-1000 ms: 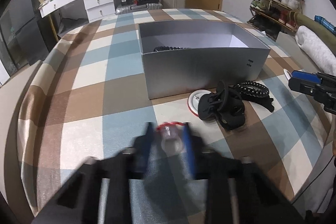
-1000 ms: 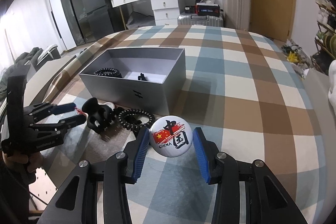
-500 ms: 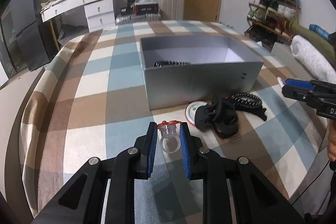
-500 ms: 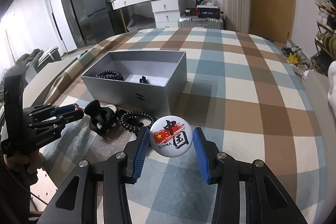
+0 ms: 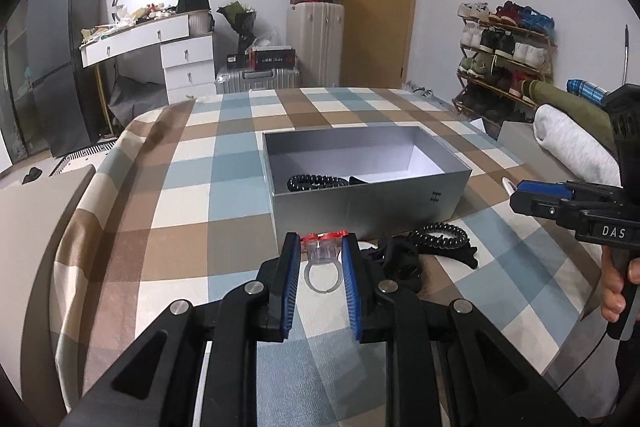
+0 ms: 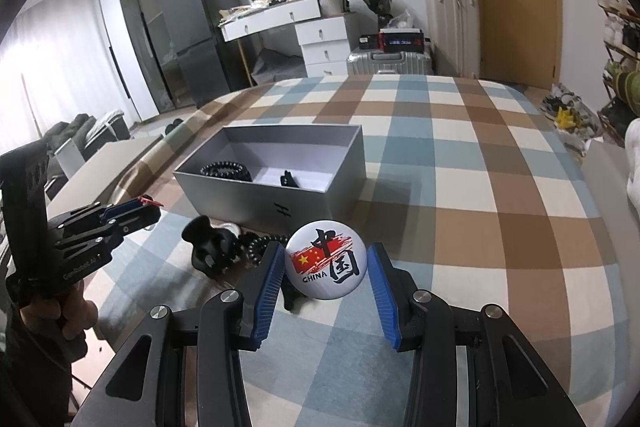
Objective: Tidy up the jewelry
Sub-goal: 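Carry the ring in the left gripper while the right gripper carries the badge over the box, then open the left gripper over the box while the right gripper releases the badge inside, then move the right gripper toward the black coiled hair tie on the cover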
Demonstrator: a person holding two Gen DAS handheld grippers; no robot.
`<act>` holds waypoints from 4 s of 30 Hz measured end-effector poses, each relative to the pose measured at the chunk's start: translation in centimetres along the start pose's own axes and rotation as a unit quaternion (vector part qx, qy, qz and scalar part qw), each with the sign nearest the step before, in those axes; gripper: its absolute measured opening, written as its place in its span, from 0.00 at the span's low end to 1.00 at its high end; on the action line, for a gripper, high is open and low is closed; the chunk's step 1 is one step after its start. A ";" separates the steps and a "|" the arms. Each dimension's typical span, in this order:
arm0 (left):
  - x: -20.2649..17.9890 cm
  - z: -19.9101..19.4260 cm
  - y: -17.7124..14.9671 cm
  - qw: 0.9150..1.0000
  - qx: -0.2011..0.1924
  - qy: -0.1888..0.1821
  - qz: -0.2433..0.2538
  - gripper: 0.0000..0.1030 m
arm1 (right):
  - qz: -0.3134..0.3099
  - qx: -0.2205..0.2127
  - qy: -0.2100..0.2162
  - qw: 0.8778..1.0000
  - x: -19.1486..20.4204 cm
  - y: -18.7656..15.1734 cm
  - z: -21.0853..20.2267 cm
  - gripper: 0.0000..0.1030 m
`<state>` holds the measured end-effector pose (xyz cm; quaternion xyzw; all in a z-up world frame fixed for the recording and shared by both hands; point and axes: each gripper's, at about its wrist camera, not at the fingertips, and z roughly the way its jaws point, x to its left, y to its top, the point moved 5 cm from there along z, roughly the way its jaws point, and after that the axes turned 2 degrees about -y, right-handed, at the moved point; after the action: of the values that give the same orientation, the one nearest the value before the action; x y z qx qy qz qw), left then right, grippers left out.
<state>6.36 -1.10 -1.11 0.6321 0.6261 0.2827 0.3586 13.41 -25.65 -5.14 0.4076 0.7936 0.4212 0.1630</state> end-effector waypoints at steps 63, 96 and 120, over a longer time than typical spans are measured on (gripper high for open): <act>-0.2 5.9 5.5 0.999 0.019 -0.001 -0.030 0.15 | 0.065 0.019 0.053 0.996 1.6 5.8 6.6 0.41; -1.4 1.0 0.7 1.000 0.006 0.010 -0.010 0.99 | -0.008 0.029 0.020 0.999 2.4 0.2 2.2 0.97; -2.1 2.7 -1.7 0.999 0.047 -0.006 -0.013 0.99 | -0.042 0.102 0.024 0.994 3.7 -3.2 5.5 0.69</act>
<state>7.43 -3.55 -3.92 0.6416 0.6448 0.2447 0.3359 12.84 -20.78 -10.66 0.3783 0.8525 0.3406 0.1187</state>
